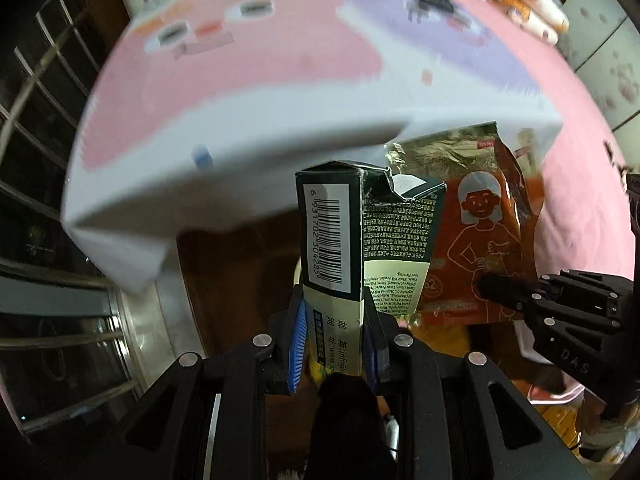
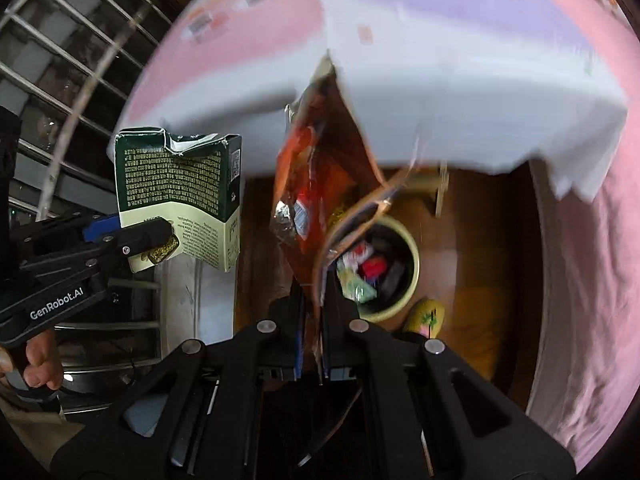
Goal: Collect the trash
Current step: 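Carry the red bag and green-white carton over the bin and open both tools, then move both tools back up from the bin toward the table, then grasp the black TALOPN card with the right tool while the left tool grasps the green crumpled paper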
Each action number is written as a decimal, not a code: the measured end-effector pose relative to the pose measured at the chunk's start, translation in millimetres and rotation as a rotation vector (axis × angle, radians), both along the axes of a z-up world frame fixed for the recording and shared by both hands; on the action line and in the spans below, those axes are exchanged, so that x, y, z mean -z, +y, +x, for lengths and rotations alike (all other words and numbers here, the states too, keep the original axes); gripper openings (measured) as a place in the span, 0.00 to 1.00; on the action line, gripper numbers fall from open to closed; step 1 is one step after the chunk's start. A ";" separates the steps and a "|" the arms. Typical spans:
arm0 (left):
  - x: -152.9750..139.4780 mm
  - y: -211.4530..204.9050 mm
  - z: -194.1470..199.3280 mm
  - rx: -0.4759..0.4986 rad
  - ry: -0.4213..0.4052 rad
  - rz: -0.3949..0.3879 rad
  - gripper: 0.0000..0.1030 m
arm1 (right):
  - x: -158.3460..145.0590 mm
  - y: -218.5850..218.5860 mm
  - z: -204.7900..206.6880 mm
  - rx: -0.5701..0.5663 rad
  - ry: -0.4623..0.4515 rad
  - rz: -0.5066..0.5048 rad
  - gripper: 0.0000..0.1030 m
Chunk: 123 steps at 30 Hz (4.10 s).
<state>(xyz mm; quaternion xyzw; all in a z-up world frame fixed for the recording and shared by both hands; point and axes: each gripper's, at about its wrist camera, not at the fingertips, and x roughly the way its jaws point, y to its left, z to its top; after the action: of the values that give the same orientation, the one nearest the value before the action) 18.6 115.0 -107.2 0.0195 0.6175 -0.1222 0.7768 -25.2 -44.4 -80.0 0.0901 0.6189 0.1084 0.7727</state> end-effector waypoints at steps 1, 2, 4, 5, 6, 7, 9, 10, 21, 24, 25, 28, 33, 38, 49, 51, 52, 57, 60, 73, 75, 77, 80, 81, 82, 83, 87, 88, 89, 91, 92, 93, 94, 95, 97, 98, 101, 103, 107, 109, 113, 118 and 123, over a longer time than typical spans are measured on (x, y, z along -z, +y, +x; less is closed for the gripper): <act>12.2 -2.9 -1.5 0.002 0.020 0.008 0.23 | 10.5 -1.6 -2.3 0.008 0.018 0.002 0.03; 25.7 -4.4 -4.1 0.003 0.040 0.016 0.23 | 28.2 -3.8 -7.3 0.018 0.046 0.004 0.02; 51.5 -7.8 -7.4 0.006 0.066 0.032 0.23 | 54.8 -6.8 -11.7 0.025 0.075 -0.004 0.02; 65.4 -9.7 -8.7 0.009 0.076 0.040 0.23 | 70.6 -8.6 -13.4 0.028 0.093 -0.009 0.02; 78.5 -10.9 -8.4 0.009 0.086 0.046 0.23 | 88.1 -11.4 -15.7 0.036 0.112 -0.008 0.02; 91.7 -12.7 -7.6 0.009 0.097 0.053 0.23 | 98.9 -13.6 -14.9 0.041 0.124 -0.008 0.02; 120.7 -15.3 -6.2 0.009 0.121 0.068 0.23 | 129.4 -19.0 -15.5 0.058 0.157 -0.009 0.02; 132.3 -17.0 -1.3 0.010 0.129 0.077 0.23 | 145.8 -21.4 -14.9 0.064 0.174 -0.012 0.02; 254.2 -21.3 13.5 0.054 0.193 0.150 0.23 | 286.7 -22.8 21.6 0.067 0.278 -0.040 0.02; 269.4 -20.0 16.0 0.045 0.192 0.150 0.26 | 308.9 -20.5 31.0 0.077 0.308 -0.042 0.06; 270.8 -22.0 18.1 0.042 0.192 0.143 0.33 | 315.9 -19.2 32.7 0.082 0.307 -0.048 0.11; 272.8 -18.6 22.0 0.028 0.175 0.137 0.57 | 324.7 -20.4 34.7 0.101 0.287 -0.036 0.40; 282.0 -26.6 31.5 0.010 0.163 0.149 0.67 | 321.9 -21.0 34.3 0.101 0.257 -0.024 0.41; 266.9 -25.8 35.9 -0.022 0.134 0.143 0.67 | 303.6 -19.6 32.4 0.096 0.219 -0.026 0.41; 152.3 -8.8 33.6 -0.080 0.054 0.111 0.79 | 190.5 -19.6 35.0 0.125 0.111 0.015 0.41; 123.6 -6.3 33.1 -0.078 0.037 0.100 0.83 | 163.1 -16.9 35.0 0.121 0.090 0.010 0.41; 110.0 -5.6 32.6 -0.075 0.030 0.091 0.83 | 152.8 -17.2 35.2 0.122 0.083 0.012 0.41; 28.3 -2.7 28.6 -0.056 -0.044 0.038 0.83 | 79.7 -13.1 31.0 0.125 0.033 0.028 0.41; -22.6 -1.4 25.1 -0.029 -0.101 0.006 0.83 | 30.6 -7.6 28.6 0.116 -0.009 0.036 0.41; -175.4 7.1 26.5 0.050 -0.297 -0.045 0.85 | -135.3 -3.5 38.5 0.093 -0.252 -0.006 0.41; -191.7 8.4 34.6 0.049 -0.320 -0.056 0.85 | -153.7 -6.0 43.3 0.100 -0.287 -0.019 0.41; -204.7 7.6 43.0 0.048 -0.338 -0.067 0.85 | -167.6 -9.0 49.3 0.107 -0.315 -0.026 0.41; -218.6 4.3 58.7 0.055 -0.365 -0.074 0.85 | -186.5 -14.7 60.1 0.113 -0.352 -0.042 0.41; -223.8 1.9 64.3 0.060 -0.376 -0.074 0.85 | -191.8 -16.6 65.8 0.115 -0.364 -0.051 0.41; -229.0 -0.4 70.6 0.064 -0.387 -0.075 0.85 | -192.8 -19.7 70.5 0.115 -0.373 -0.055 0.41; -231.6 -2.7 76.8 0.066 -0.394 -0.073 0.85 | -195.6 -21.6 75.9 0.115 -0.382 -0.059 0.41; -238.9 -13.5 110.0 0.062 -0.415 -0.068 0.85 | -205.9 -41.3 102.8 0.120 -0.411 -0.072 0.42; -239.7 -16.2 119.9 0.057 -0.418 -0.066 0.85 | -206.2 -47.8 115.5 0.120 -0.417 -0.075 0.42; -239.1 -18.5 128.4 0.051 -0.421 -0.063 0.85 | -205.7 -52.8 125.4 0.120 -0.419 -0.077 0.42; -234.8 -25.4 150.4 0.034 -0.423 -0.057 0.85 | -202.5 -64.2 151.9 0.115 -0.422 -0.081 0.42; -233.1 -29.6 162.2 0.024 -0.425 -0.052 0.85 | -201.0 -69.2 163.4 0.109 -0.423 -0.082 0.42; -231.0 -34.4 175.1 0.011 -0.422 -0.046 0.85 | -198.5 -74.0 175.4 0.102 -0.424 -0.080 0.42; -228.6 -38.1 186.8 -0.002 -0.421 -0.041 0.85 | -195.4 -81.7 192.9 0.091 -0.423 -0.078 0.42; -225.4 -42.4 199.3 -0.015 -0.415 -0.037 0.85 | -193.0 -87.0 205.7 0.082 -0.419 -0.076 0.42; -219.2 -52.1 226.3 -0.044 -0.400 -0.032 0.85 | -184.3 -100.5 239.2 0.058 -0.404 -0.068 0.42; -215.9 -58.0 240.1 -0.057 -0.391 -0.029 0.85 | -180.9 -105.7 252.2 0.047 -0.395 -0.070 0.42; -204.7 -77.3 280.4 -0.085 -0.378 -0.020 0.85 | -168.5 -121.9 294.8 -0.003 -0.377 -0.076 0.47; -195.9 -90.6 306.3 -0.103 -0.368 -0.015 0.85 | -159.7 -132.6 324.6 -0.054 -0.379 -0.095 0.50; -178.3 -114.5 353.0 -0.131 -0.330 -0.014 0.85 | -141.4 -149.2 376.1 -0.167 -0.377 -0.119 0.60; -168.8 -125.0 370.8 -0.133 -0.313 -0.013 0.85 | -131.4 -153.6 398.4 -0.241 -0.386 -0.150 0.62; -150.1 -142.1 405.3 -0.141 -0.281 0.010 0.85 | -105.1 -159.3 440.8 -0.402 -0.385 -0.196 0.66; -132.8 -147.3 429.3 -0.173 -0.246 0.012 0.85 | -69.2 -164.0 475.0 -0.562 -0.340 -0.201 0.67; -118.9 -148.3 442.2 -0.195 -0.222 0.028 0.85 | -46.1 -162.5 484.3 -0.692 -0.294 -0.177 0.68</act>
<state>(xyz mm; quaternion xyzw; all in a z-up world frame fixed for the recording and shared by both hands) 460.9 -33.3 11.7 -0.0163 0.5285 -0.0348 0.8481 459.2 -206.9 -33.9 -0.2076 0.5026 0.3204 0.7757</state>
